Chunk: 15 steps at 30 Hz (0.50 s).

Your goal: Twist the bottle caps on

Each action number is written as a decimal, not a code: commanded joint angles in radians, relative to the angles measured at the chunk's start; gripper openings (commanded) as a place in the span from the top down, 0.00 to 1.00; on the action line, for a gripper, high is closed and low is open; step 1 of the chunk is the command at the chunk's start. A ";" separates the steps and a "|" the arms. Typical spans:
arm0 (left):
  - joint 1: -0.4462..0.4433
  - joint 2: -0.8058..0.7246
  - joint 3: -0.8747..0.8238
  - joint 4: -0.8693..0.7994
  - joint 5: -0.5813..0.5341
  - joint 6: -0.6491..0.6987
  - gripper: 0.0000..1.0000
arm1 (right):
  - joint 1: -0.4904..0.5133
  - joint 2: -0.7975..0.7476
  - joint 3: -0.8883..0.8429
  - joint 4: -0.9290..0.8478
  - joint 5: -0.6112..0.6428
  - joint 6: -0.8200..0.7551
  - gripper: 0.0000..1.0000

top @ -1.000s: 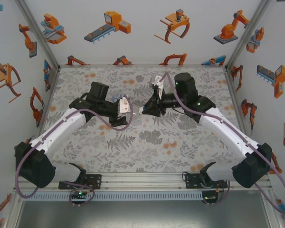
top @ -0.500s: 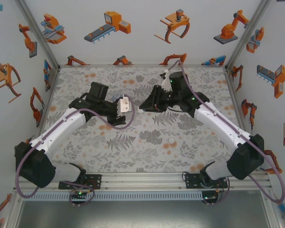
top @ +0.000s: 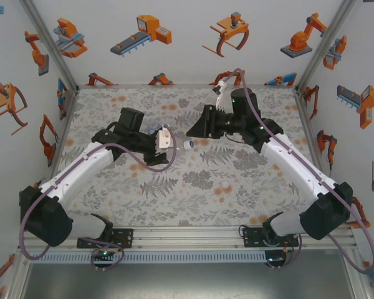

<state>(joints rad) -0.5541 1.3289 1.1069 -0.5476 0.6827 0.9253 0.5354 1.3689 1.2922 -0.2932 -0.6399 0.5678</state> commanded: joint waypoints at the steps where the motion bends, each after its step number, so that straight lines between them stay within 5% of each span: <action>1: -0.004 -0.025 0.017 -0.026 0.064 0.025 1.00 | -0.002 -0.046 0.026 0.079 -0.134 -0.345 0.55; 8: -0.005 -0.032 0.013 -0.025 0.080 0.030 1.00 | -0.002 -0.096 -0.042 0.048 -0.364 -0.854 0.50; 15: -0.009 -0.041 0.011 -0.033 0.097 0.040 1.00 | 0.001 -0.086 -0.071 0.059 -0.449 -0.971 0.53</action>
<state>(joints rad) -0.5564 1.3132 1.1069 -0.5545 0.7322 0.9356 0.5331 1.2858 1.2396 -0.2493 -0.9894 -0.2588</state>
